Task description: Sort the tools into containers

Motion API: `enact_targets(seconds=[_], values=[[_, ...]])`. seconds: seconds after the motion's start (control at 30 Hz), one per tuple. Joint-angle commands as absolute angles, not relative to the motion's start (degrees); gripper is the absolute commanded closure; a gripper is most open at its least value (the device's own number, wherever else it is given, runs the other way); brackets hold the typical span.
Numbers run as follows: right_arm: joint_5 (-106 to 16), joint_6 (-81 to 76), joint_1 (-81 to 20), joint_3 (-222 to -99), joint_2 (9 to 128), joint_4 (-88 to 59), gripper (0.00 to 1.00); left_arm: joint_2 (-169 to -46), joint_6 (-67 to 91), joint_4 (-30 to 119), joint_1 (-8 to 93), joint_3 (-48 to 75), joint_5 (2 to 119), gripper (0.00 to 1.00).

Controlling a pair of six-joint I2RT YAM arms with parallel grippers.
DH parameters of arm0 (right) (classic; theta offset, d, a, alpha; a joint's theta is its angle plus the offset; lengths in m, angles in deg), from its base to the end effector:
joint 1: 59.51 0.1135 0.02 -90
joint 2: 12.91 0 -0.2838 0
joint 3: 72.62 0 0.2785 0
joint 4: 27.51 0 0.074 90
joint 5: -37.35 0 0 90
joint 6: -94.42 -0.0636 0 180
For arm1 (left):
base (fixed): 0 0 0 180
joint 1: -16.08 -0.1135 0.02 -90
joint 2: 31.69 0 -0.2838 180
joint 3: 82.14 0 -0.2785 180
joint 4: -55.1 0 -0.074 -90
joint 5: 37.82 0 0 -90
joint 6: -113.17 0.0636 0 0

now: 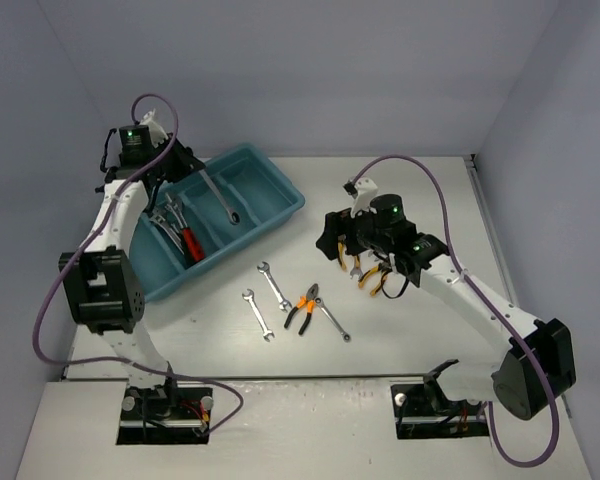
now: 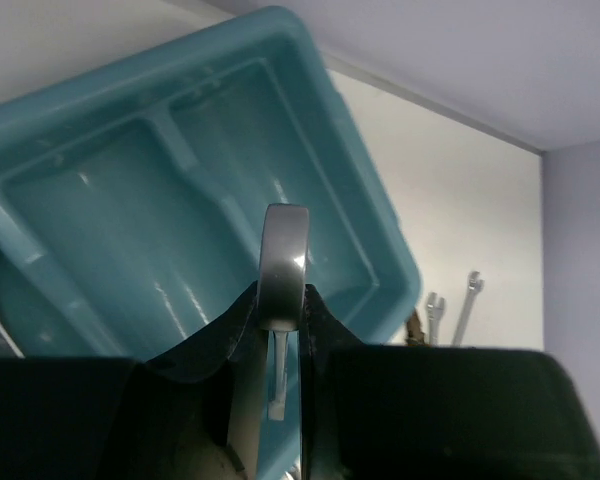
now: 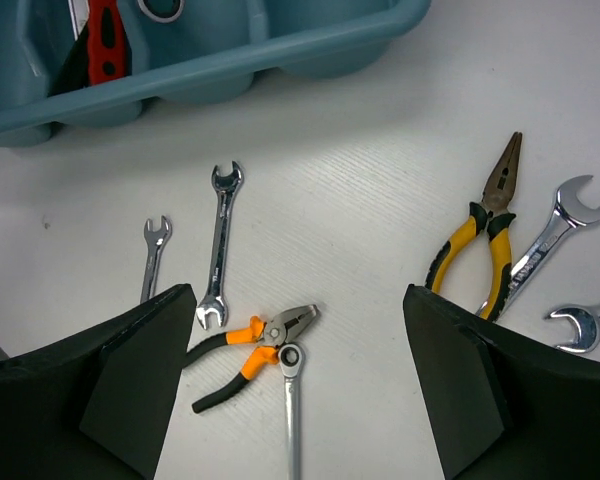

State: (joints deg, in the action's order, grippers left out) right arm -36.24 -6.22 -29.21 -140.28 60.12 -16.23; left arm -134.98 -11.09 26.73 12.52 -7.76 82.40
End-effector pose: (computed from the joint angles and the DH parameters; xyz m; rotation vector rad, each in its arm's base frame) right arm 0.2878 0.1890 0.3202 -0.5277 1.8453 0.7548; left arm 0.4804 -0.0022 0.3444 -0.3356 2.0404 -0.8679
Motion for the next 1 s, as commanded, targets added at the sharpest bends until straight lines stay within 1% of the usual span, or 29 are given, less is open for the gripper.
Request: enact_targets(seconds=[0.0, 0.1, 0.2, 0.23, 0.27, 0.33, 0.4, 0.5, 0.6, 0.7, 0.83, 0.87, 0.97], values=[[-37.90, -6.07, -29.63, -138.52, 60.28, -18.70, 0.18, -139.73, -6.78, 21.81, 12.21, -16.00, 85.56, 1.00], [-37.80, -6.56, -29.63, -137.10, 60.21, -18.68, 0.18, -146.18, -4.52, 17.88, 12.29, -20.39, 85.58, 1.00], [-38.69, -6.65, -29.63, -135.65, 60.14, -18.57, 0.18, -148.53, -3.89, 17.78, 12.46, -21.03, 85.30, 1.00], [-39.64, -6.65, -29.63, -135.24, 60.29, -18.42, 0.18, -148.88, -3.79, 17.78, 12.42, -21.13, 85.09, 0.98], [-40.85, -6.65, -29.65, -134.88, 60.57, -18.10, 0.18, -149.17, -3.63, 17.67, 12.41, -21.21, 84.83, 0.94], [-43.60, -6.65, -29.72, -134.46, 61.50, -16.39, 0.18, -149.45, -3.21, 17.10, 12.47, -21.12, 84.11, 0.79], [-44.89, -7.18, -29.70, -133.96, 62.50, -15.48, 0.18, -149.30, -2.86, 16.22, 12.56, -20.75, 83.24, 0.61], [-45.26, -8.09, -29.63, -132.84, 63.60, -15.33, 0.19, -148.30, -2.26, 15.70, 12.64, -19.84, 81.88, 0.43], [-45.80, -8.77, -29.51, -132.02, 64.58, -14.97, 0.21, -146.33, -1.55, 14.90, 12.86, -18.89, 79.98, 0.33], [-47.03, -9.21, -28.92, -131.92, 66.21, -12.31, 0.24, -143.17, -1.48, 14.27, 13.22, -18.11, 78.77, 0.30], [-48.30, -9.44, -26.52, -132.41, 68.21, -9.99, 0.30, -137.77, -2.04, 12.39, 14.70, -17.55, 77.06, 0.29], [-48.73, -9.59, -25.99, -132.50, 68.49, -9.56, 0.32, -136.59, -2.05, 11.79, 15.29, -17.31, 75.40, 0.29], [-49.59, -10.26, -23.78, -132.89, 70.07, -7.89, 0.42, -131.42, -1.46, 8.69, 20.23, -15.69, 70.89, 0.28]])
